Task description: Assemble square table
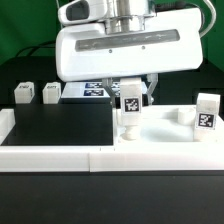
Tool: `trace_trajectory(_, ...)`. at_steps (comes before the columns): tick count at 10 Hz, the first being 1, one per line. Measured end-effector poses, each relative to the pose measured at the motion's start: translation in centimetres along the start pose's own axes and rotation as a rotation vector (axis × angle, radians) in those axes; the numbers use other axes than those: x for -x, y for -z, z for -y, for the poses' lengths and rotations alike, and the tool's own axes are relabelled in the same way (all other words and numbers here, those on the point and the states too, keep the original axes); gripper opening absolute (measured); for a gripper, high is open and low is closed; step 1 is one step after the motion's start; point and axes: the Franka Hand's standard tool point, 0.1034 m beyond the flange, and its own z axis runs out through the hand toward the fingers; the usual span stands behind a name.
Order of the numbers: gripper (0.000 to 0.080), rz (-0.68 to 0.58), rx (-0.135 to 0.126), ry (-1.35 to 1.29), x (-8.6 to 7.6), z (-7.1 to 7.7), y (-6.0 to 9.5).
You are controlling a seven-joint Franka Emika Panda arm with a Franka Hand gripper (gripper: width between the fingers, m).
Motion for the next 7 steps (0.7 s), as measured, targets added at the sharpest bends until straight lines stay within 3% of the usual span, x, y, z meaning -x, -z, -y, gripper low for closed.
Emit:
trace_trajectory(3,0.0284,0.014,0.006,-0.003,0.94,-0.19,-1.25)
trace_trajectory(6,0.0284,-0.002,0.012,-0.010,0.97,0.06,-1.44)
trace_trajectory(7,0.0405,-0.002,0.012,-0.011,0.97,0.01,-1.44)
